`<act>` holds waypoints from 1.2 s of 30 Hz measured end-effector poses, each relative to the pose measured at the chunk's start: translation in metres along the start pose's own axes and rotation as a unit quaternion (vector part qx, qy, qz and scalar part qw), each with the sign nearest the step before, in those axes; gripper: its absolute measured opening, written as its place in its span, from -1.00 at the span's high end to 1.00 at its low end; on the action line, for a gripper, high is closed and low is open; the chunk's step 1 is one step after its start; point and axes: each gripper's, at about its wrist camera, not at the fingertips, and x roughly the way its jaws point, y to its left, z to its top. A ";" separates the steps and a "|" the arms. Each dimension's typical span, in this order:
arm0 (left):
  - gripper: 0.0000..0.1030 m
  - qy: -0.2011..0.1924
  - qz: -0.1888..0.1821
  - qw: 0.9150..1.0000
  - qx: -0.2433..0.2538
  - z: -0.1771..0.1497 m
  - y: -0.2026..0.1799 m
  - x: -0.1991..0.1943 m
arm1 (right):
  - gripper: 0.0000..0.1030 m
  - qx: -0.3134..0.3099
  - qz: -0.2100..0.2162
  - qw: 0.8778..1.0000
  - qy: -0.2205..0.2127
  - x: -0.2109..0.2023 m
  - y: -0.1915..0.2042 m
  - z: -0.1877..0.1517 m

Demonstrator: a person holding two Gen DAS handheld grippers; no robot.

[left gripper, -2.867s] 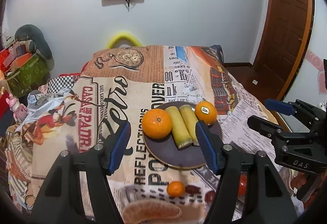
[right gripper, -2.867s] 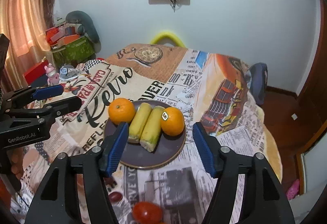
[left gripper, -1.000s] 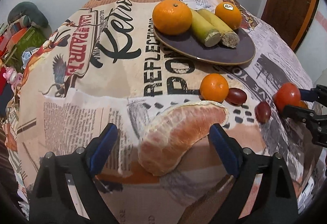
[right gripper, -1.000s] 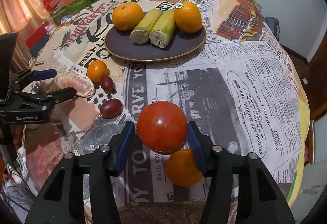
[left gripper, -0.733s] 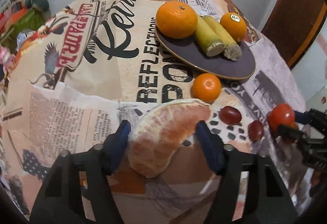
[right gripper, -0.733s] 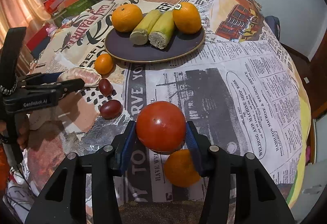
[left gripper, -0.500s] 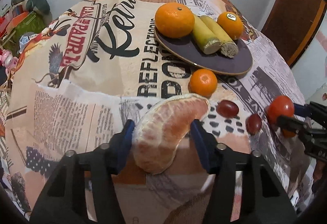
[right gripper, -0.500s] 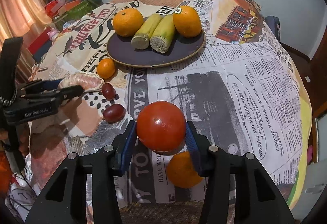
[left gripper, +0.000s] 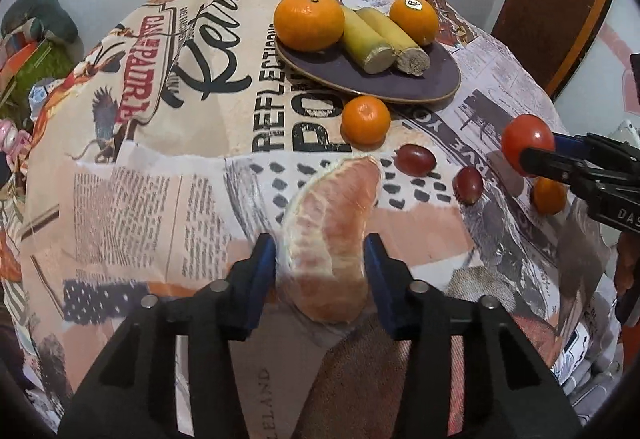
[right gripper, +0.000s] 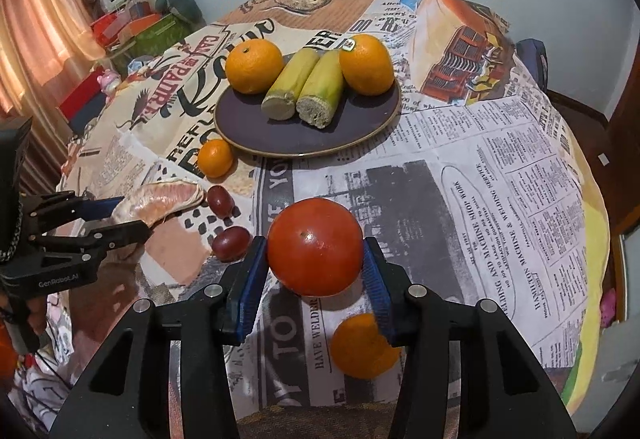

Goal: Organize fruits
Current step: 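Grasp the grapefruit segment with the left gripper while the right gripper grasps the tomato, then carry the grapefruit segment with the left gripper while the right gripper carries the tomato to the plate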

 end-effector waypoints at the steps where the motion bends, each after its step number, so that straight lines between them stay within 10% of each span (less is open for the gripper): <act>1: -0.04 0.000 0.001 1.000 0.006 0.002 0.000 0.002 | 0.15 0.001 0.000 1.000 -0.001 -0.001 -0.001 0.000; 17: 0.11 -0.011 0.001 1.000 0.029 0.016 -0.005 0.018 | 0.15 0.013 0.003 1.000 -0.019 -0.010 -0.008 0.011; 36: 0.11 -0.134 -0.015 0.991 -0.011 0.067 0.001 -0.053 | 0.15 0.004 -0.001 0.997 -0.077 -0.033 0.000 0.049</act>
